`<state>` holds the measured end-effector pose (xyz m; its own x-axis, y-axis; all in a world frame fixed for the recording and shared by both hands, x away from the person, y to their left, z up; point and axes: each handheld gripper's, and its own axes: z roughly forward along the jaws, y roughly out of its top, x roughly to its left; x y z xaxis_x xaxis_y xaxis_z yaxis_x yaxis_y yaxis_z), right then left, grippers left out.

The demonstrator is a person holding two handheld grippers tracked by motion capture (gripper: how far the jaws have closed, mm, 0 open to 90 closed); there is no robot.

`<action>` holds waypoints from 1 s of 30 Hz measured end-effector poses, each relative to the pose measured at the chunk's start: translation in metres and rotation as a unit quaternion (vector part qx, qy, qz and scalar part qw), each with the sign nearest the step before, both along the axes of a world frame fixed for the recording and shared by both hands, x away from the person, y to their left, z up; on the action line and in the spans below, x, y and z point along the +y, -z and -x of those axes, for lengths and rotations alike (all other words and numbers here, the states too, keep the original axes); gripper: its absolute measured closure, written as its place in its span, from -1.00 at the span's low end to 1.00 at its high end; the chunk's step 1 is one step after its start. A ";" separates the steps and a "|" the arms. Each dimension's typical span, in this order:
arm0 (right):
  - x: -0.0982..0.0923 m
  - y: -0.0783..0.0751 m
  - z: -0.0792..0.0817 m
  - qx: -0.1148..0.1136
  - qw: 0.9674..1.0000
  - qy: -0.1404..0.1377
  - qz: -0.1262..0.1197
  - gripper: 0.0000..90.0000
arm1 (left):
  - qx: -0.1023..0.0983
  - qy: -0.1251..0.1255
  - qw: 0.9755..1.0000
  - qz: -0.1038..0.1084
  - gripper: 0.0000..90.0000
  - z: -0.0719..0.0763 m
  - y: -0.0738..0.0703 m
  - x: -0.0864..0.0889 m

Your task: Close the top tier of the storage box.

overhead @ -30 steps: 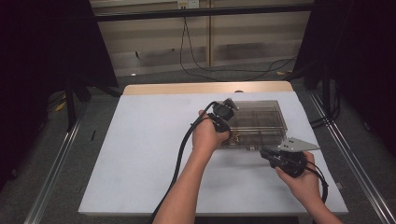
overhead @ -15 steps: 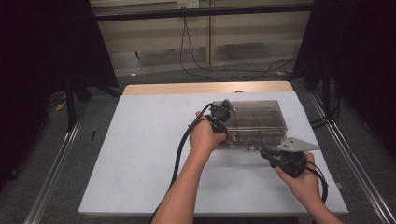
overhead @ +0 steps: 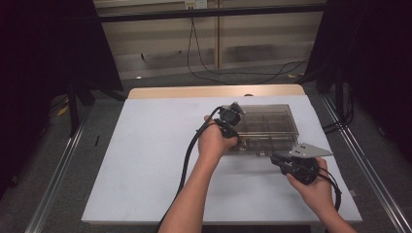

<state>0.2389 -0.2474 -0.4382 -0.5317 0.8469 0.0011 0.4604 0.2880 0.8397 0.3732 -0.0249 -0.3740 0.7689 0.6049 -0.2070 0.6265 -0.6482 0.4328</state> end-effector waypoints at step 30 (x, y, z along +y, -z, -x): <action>0.002 0.000 -0.007 -0.004 1.000 0.007 -0.002 0.92 | -0.066 -0.015 0.998 -0.006 1.00 -0.013 -0.016 -0.003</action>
